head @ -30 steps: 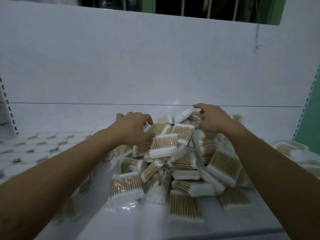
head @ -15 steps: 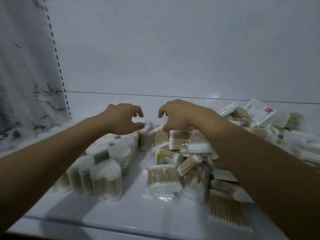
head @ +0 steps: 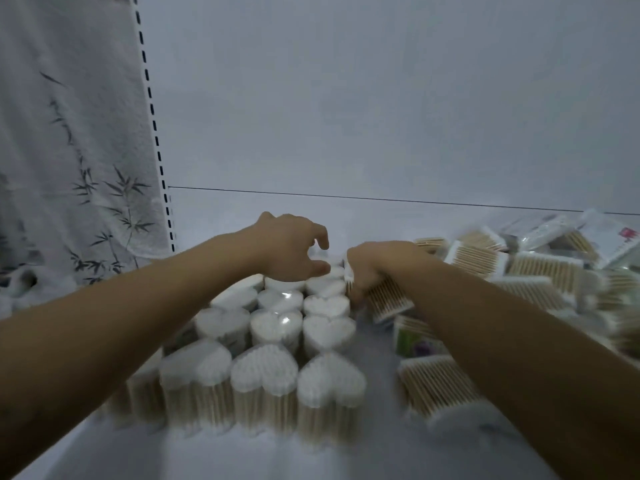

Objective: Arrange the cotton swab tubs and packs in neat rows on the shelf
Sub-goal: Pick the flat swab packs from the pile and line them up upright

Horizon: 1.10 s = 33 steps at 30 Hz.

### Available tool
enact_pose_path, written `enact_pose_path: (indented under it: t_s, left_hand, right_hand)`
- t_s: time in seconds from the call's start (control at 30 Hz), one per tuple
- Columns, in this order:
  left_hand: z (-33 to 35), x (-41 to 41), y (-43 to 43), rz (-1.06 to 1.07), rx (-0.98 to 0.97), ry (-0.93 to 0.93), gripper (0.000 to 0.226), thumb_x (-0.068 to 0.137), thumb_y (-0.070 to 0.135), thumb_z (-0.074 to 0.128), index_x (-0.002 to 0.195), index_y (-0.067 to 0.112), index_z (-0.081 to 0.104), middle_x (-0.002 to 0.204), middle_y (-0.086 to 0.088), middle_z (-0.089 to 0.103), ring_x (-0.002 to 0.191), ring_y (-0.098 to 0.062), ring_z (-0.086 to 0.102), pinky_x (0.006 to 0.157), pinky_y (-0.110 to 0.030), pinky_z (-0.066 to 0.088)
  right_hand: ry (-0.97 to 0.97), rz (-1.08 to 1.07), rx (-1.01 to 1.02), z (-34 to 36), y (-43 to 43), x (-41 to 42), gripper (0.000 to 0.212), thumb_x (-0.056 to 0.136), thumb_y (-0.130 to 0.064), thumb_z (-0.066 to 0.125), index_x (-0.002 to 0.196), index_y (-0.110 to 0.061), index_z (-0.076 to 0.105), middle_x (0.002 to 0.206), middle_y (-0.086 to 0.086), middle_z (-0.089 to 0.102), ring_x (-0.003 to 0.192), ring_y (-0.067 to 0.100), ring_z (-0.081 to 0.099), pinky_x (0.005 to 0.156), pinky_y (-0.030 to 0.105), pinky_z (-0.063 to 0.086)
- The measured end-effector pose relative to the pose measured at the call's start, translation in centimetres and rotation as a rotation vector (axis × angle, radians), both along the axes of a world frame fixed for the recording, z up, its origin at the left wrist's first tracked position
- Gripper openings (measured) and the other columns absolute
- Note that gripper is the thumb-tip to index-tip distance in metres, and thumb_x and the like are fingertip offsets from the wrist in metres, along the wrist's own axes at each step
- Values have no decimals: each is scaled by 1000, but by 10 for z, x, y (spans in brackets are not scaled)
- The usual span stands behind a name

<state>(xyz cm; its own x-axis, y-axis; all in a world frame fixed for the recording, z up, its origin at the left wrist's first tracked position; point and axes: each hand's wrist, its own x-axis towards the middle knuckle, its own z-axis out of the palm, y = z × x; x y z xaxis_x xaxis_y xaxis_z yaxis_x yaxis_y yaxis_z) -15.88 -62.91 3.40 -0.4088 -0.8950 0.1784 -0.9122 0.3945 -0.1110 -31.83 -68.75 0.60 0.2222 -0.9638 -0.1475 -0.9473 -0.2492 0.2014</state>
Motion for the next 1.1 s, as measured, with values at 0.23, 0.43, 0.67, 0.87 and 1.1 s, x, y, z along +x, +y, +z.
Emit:
enact_pose_path:
  t_s: [0.23, 0.43, 0.67, 0.87, 1.1]
  left_hand:
    - [-1, -13, -19, -201, -36, -60, 48, 92, 59, 44, 132, 33, 47, 134, 5, 54, 123, -20, 48, 106, -41, 26]
    - [-5, -21, -29, -275, -93, -117, 51, 92, 58, 46, 134, 29, 46, 133, 2, 55, 122, -24, 49, 105, -45, 29]
    - [-21, -10, -31, -299, -18, -71, 52, 91, 62, 46, 133, 31, 48, 133, 4, 55, 122, -20, 49, 107, -42, 29]
    - [-12, -15, -22, -307, -34, -77, 50, 92, 61, 46, 133, 31, 48, 134, 5, 55, 123, -19, 48, 109, -43, 25]
    - [-3, -25, -2, -295, -56, 6, 48, 92, 58, 47, 132, 32, 48, 131, 8, 55, 121, -16, 50, 109, -40, 26]
  right_hand:
    - [-141, -89, -83, 0, -2, -2, 81, 65, -49, 68, 130, -13, 36, 115, 6, 56, 96, 26, 55, 82, 40, 51]
    - [-371, -132, -339, 35, 29, -23, 42, 87, -16, 57, 127, -12, 47, 118, 10, 57, 94, 21, 49, 76, 31, 41]
    - [-61, -160, -144, 14, 41, -23, 49, 87, -27, 60, 135, -20, 51, 128, 4, 57, 109, 22, 53, 81, 29, 39]
    - [-90, -216, -101, 5, 38, -21, 47, 80, -27, 71, 121, -14, 52, 112, 6, 60, 95, 22, 57, 79, 35, 52]
    - [-404, -186, -287, 13, 48, -46, 45, 71, -33, 76, 110, -17, 62, 101, 1, 60, 88, 18, 53, 71, 28, 41]
